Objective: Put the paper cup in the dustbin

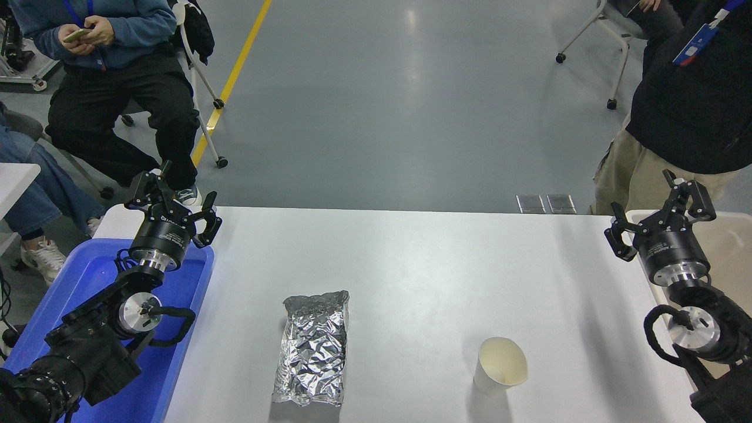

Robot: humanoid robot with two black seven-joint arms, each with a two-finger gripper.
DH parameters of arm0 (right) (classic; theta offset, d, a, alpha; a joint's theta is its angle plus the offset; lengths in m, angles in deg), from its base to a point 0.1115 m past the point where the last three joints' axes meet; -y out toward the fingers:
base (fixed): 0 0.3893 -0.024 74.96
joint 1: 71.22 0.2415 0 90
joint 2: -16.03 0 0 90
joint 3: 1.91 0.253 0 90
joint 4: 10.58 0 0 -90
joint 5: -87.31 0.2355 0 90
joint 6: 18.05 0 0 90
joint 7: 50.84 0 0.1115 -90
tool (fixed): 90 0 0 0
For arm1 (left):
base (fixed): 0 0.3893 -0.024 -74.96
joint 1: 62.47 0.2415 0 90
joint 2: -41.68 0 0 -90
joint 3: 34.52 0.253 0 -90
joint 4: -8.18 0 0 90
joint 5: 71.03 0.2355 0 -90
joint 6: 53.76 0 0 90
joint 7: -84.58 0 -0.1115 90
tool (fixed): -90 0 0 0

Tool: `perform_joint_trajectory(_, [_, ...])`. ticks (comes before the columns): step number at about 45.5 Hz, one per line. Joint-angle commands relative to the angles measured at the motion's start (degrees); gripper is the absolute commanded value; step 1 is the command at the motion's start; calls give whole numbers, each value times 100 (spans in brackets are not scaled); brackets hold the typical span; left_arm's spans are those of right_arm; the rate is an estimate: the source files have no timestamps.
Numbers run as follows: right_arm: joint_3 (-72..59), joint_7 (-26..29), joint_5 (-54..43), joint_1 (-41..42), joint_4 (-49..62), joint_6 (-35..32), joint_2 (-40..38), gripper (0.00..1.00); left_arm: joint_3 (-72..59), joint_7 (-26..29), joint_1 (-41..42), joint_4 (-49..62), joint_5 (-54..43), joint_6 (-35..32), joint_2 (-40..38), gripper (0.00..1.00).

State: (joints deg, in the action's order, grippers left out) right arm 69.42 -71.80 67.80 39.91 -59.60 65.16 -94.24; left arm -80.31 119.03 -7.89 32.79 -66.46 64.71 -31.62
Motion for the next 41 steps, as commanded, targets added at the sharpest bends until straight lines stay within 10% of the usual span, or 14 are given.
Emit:
perform_joint_trajectory(1, [47,-4,0,-30,14,3,32,100,0,0,0,0,-1,0,0,100])
perform_joint_trajectory(41, [-1095,919,-290,435,-1277,-111,-1453,100,0,0,0,0,-9,0,0,100])
